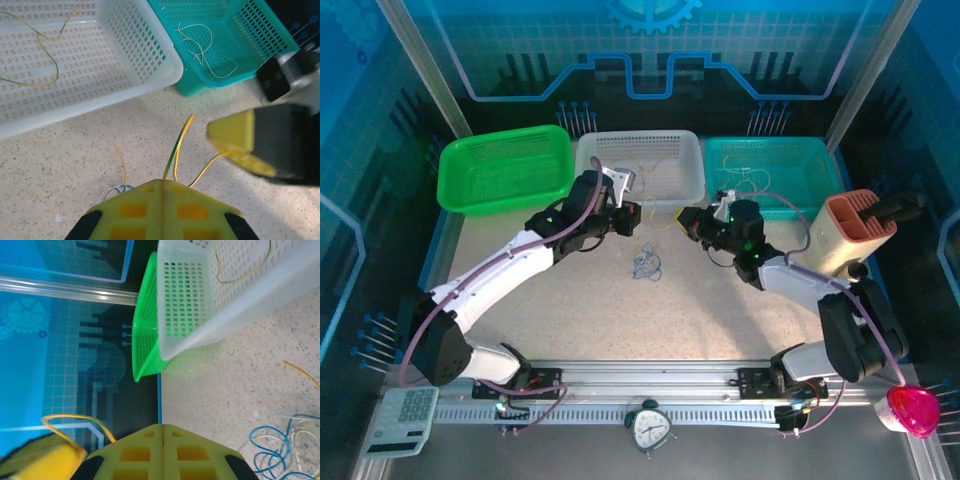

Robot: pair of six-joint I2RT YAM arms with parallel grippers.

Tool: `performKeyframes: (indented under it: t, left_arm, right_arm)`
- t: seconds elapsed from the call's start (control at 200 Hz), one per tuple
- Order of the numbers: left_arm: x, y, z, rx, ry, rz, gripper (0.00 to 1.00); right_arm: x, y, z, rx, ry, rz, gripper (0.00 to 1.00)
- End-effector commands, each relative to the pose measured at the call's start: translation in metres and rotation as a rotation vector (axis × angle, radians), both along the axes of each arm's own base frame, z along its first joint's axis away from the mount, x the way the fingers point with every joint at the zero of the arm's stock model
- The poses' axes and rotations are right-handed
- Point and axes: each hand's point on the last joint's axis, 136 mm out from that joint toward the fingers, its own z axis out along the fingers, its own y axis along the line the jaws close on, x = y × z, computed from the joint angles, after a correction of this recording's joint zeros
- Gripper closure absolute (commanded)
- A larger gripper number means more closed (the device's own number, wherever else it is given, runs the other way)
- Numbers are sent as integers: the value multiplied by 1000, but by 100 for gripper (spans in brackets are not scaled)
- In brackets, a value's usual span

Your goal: Untangle the cables

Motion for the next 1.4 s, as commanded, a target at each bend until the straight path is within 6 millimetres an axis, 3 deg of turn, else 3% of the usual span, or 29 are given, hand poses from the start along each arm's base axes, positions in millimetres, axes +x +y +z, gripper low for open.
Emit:
performKeyframes:
  t: [0.0,0.03,0.055,0.09,0.195,0.255,0.38,0.65,0.845,0.99,1.396]
  left_arm:
    - [-4,1,12,-48,-37,16,100]
    - [-4,2,11,-50,-38,17,100]
    - [-5,2,10,-51,-39,17,100]
    - [-5,2,9,-54,-40,16,100]
    - [-7,2,10,-65,-49,11,100]
    - [-7,3,10,-68,-54,11,79]
    - [-12,6,14,-76,-78,7,52]
    - [-27,10,47,-139,-183,-33,26]
    - [-34,-4,81,-214,-255,-118,21]
    - [-35,-18,89,-247,-262,-180,21]
    - [-32,-45,56,-240,-211,-209,26]
  right_arm:
    - [2,-9,65,-103,-177,-4,100]
    - [1,-11,78,-127,-211,-6,100]
    - [-1,-13,77,-158,-204,-2,100]
    - [-1,-14,99,-174,-251,-4,100]
    - [-2,-13,123,-226,-304,14,100]
    - [-2,-12,132,-244,-324,22,100]
    - [-5,-9,155,-276,-377,49,100]
    - [-27,13,223,-353,-549,134,100]
    - [-42,31,267,-345,-646,175,100]
    - [-51,40,296,-326,-703,191,100]
    - [-70,42,370,-259,-843,182,100]
